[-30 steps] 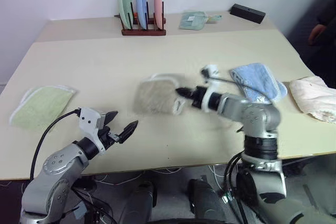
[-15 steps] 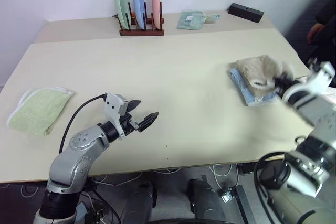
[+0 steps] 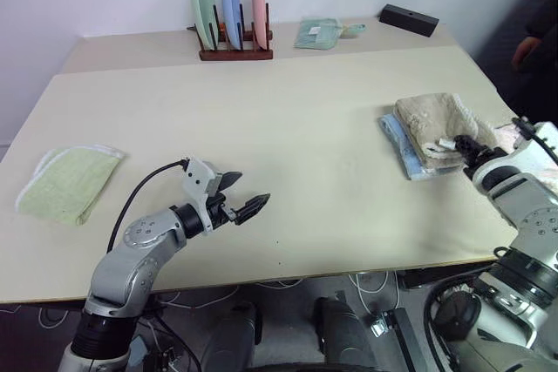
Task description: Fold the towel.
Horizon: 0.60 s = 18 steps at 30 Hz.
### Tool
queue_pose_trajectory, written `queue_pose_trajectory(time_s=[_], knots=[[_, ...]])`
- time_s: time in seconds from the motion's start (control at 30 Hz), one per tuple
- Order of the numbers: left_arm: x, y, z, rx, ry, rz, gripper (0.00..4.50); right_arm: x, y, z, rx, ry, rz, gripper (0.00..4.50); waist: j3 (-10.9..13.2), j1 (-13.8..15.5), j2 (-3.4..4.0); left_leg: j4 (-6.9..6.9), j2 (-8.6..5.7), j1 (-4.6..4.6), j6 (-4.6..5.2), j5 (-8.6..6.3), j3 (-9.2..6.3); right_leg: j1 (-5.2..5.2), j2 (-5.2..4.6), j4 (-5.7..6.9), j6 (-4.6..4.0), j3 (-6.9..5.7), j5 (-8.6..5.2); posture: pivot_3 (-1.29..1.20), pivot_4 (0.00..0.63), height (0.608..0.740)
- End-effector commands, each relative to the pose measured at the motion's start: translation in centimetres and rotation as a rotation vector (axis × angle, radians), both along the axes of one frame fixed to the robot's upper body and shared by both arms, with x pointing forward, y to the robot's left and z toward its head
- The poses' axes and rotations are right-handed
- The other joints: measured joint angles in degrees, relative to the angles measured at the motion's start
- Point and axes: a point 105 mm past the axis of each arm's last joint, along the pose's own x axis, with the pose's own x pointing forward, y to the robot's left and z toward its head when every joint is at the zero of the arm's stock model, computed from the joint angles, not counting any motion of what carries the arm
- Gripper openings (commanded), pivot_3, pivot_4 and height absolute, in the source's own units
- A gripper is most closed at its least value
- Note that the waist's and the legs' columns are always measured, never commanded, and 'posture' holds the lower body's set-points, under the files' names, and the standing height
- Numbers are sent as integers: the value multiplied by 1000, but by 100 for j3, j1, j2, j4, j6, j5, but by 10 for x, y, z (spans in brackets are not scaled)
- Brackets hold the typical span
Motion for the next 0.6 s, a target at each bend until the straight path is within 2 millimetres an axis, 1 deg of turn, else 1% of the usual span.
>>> queue_pose_trajectory(time_s=[0.03,0.07,0.13,0.2,0.27,0.33,0.37,0.4,0.47,0.53,0.6], knots=[[9,9,10,5,-79,58,4500,-6,-11,42,-198,-133,-68,3420,0,1,0,-1,0,0,0,0,0,0,0,0,0,0,0,0,150,740],[14,17,11,3,-95,110,4500,-5,-10,46,-218,-149,-73,3420,0,4,-1,0,0,0,0,0,0,0,0,0,0,0,0,0,150,740],[26,34,11,33,-141,234,4500,-3,-6,54,-349,-166,-62,3420,0,0,-2,0,1,1,0,0,0,0,1,-1,0,0,0,0,150,740],[34,52,8,62,-162,340,4500,1,6,60,-484,-181,-11,3420,0,-12,-2,-2,2,2,0,0,-1,0,2,0,0,0,0,0,150,740],[36,62,8,71,-181,397,4500,6,17,64,-567,-206,43,3420,0,-16,-2,-2,2,3,0,0,1,0,2,0,1,0,0,0,150,740],[35,72,10,72,-200,431,4500,13,48,68,-645,-257,198,3420,0,-15,-2,-1,2,2,0,0,1,0,2,-1,1,0,0,0,150,740],[32,78,10,73,-202,443,4500,16,75,65,-676,-278,346,3420,0,-15,-2,-1,2,2,0,0,0,0,2,-1,1,0,0,0,150,740],[31,81,10,74,-204,447,4500,16,95,61,-701,-289,467,3420,0,-17,-2,-1,2,2,0,0,0,0,2,-1,1,0,0,0,150,740],[26,86,9,89,-201,437,4500,12,128,48,-722,-293,669,3420,0,-11,-3,-3,4,3,0,0,-3,0,3,0,1,-2,0,0,150,740],[17,90,4,109,-168,414,4500,9,149,35,-710,-291,802,3420,2,-1,-7,-2,3,1,0,0,-6,0,3,-1,1,-3,0,0,150,740],[8,93,-1,135,-152,395,4500,12,155,24,-700,-275,858,3420,3,20,-8,1,1,-3,-1,0,-7,0,-1,-4,1,-3,0,0,150,740]])
